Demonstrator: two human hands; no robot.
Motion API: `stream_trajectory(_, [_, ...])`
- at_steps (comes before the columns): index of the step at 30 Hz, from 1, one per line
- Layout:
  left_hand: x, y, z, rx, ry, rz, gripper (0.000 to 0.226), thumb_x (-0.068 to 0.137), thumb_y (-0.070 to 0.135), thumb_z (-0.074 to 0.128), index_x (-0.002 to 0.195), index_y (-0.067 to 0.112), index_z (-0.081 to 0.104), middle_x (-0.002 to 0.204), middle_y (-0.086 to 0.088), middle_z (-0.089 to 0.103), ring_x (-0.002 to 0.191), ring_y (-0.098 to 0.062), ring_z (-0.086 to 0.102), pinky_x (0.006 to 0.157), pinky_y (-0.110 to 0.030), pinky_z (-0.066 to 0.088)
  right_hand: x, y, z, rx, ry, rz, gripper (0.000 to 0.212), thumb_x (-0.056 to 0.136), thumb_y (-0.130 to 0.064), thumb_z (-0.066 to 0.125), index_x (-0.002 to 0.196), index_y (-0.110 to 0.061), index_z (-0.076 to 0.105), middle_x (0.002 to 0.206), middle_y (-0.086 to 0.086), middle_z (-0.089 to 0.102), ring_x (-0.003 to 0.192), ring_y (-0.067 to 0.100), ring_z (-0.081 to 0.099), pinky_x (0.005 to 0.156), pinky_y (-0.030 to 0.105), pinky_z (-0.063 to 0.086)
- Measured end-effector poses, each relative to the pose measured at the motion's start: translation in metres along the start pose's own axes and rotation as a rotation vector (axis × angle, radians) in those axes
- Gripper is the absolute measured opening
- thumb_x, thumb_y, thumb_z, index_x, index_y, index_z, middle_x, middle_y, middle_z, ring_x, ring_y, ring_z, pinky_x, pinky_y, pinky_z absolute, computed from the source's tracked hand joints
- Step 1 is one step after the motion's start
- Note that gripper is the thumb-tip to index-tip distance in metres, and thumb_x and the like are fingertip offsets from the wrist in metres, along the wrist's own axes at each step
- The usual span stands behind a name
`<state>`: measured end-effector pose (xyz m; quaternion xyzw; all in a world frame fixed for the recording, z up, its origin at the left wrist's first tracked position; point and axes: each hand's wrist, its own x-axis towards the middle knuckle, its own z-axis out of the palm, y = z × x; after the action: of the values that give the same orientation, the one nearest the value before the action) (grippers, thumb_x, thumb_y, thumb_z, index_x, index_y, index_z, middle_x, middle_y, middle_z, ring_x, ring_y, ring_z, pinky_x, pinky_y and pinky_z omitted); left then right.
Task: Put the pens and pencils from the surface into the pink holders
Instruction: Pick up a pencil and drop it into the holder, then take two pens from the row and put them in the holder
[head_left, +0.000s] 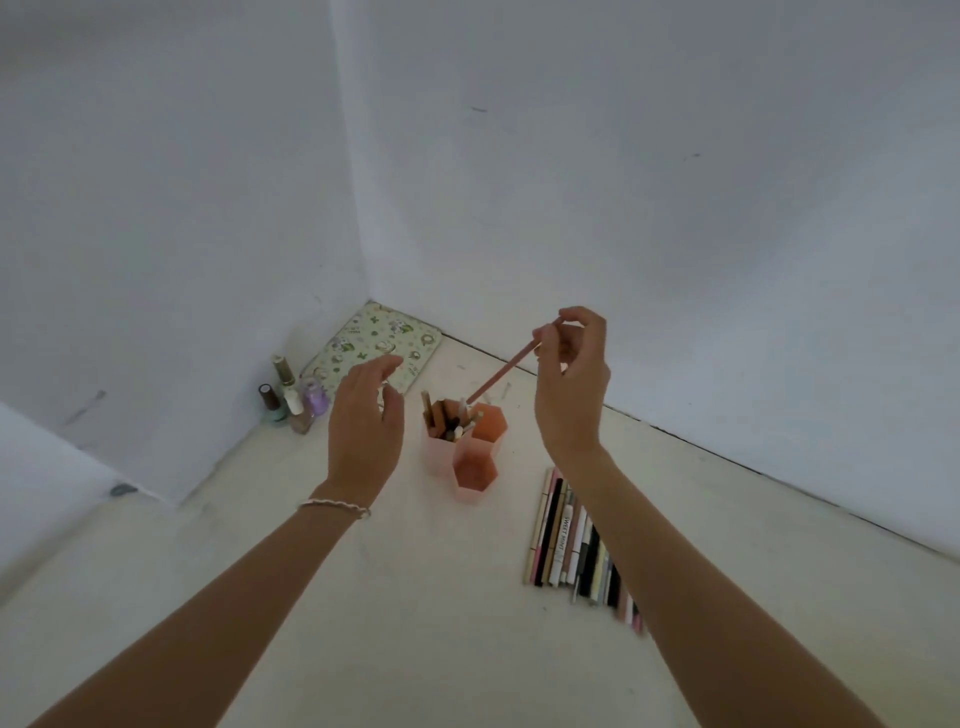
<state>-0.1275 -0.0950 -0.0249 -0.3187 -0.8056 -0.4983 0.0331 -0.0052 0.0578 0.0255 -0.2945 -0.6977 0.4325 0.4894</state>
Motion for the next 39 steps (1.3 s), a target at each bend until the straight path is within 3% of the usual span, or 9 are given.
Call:
stream_trajectory(5, [-0.009,0.019,-0.010,-0.126,-0.003,-0.034,0.029,0.086,-0.005,0.043,0.102,0.013,0.060,0.100,0.001,0.063,0.092,-0.016,0.062,0.081,-0.037,0.055,-0.025,0.013,0.011,-0.175,-0.236,0.047,0.013,0.099,-0.019,0.051,0.106,-0.030,0.049,0.089,-0.005,0.066,0.076,0.012,0.061,0.070,0.028,0.052])
stream_trajectory(8, [-0.028,0.035,-0.002,-0.139,-0.027,0.041,0.028,0.087,0.000,0.047,0.089,0.027,0.054,0.086,0.018,0.059,0.083,0.001,0.059,0.074,-0.020,0.051,-0.039,0.022,0.008,-0.345,-0.381,-0.020,0.015,0.095,-0.020,0.055,0.108,-0.020,0.062,0.102,-0.008,0.065,0.087,0.009,0.057,0.084,0.033,0.051])
stream_trajectory(10, [-0.046,0.045,0.013,-0.128,-0.147,0.094,0.019,0.090,0.013,0.048,0.085,0.031,0.052,0.081,0.019,0.058,0.078,0.003,0.059,0.067,-0.010,0.046,-0.036,0.024,-0.001,-0.336,-0.303,0.003,0.020,0.095,-0.020,0.055,0.113,-0.017,0.063,0.105,-0.008,0.065,0.089,0.008,0.058,0.086,0.031,0.051])
stream_trajectory(13, [-0.077,0.052,0.053,0.034,-0.481,0.054,0.013,0.094,0.014,0.051,0.097,0.025,0.057,0.088,0.011,0.060,0.068,-0.002,0.059,0.064,-0.014,0.050,-0.022,0.027,-0.026,-0.301,-0.153,0.089,0.021,0.096,-0.014,0.051,0.113,-0.019,0.061,0.099,-0.007,0.066,0.088,0.010,0.061,0.083,0.029,0.052])
stream_trajectory(19, [-0.107,0.055,0.132,0.363,-0.815,-0.253,0.027,0.099,0.016,0.044,0.125,0.010,0.052,0.122,-0.007,0.061,0.113,-0.023,0.058,0.095,-0.032,0.048,-0.010,0.045,-0.091,-0.310,-0.074,0.197,0.029,0.089,-0.009,0.047,0.107,-0.029,0.059,0.090,-0.013,0.066,0.077,0.005,0.059,0.071,0.020,0.049])
stream_trajectory(30, [-0.102,0.052,0.172,0.388,-0.826,-0.499,0.018,0.090,0.011,0.057,0.102,0.000,0.067,0.107,-0.016,0.069,0.100,-0.032,0.066,0.080,-0.035,0.051,-0.029,0.088,-0.146,-0.374,-0.067,0.345,0.029,0.091,-0.004,0.048,0.101,-0.029,0.060,0.081,-0.009,0.066,0.051,0.002,0.047,0.052,0.013,0.041])
stream_trajectory(33, [-0.093,0.059,0.166,0.278,-0.713,-0.526,0.016,0.092,0.016,0.058,0.101,0.004,0.063,0.103,-0.012,0.067,0.096,-0.030,0.066,0.079,-0.036,0.052,-0.040,0.095,-0.137,-0.502,-0.221,0.433,0.022,0.092,-0.008,0.049,0.100,-0.025,0.061,0.073,-0.006,0.062,0.050,0.003,0.048,0.054,0.020,0.044])
stream_trajectory(36, [-0.080,0.072,0.155,0.132,-0.586,-0.453,0.015,0.093,0.023,0.060,0.099,0.011,0.056,0.096,-0.005,0.066,0.089,-0.026,0.065,0.078,-0.036,0.053,-0.056,0.100,-0.117,-0.727,-0.495,0.579,0.016,0.092,-0.013,0.049,0.102,-0.018,0.060,0.086,-0.002,0.066,0.064,0.015,0.060,0.058,0.027,0.048])
stream_trajectory(39, [-0.069,0.080,0.140,-0.020,-0.531,-0.430,0.019,0.091,0.014,0.062,0.108,0.013,0.054,0.090,-0.001,0.065,0.083,-0.021,0.065,0.076,-0.035,0.054,-0.075,0.103,-0.095,-0.891,-0.693,0.592,0.013,0.093,-0.008,0.045,0.102,-0.008,0.054,0.092,0.007,0.064,0.073,0.022,0.057,0.050,0.026,0.037])
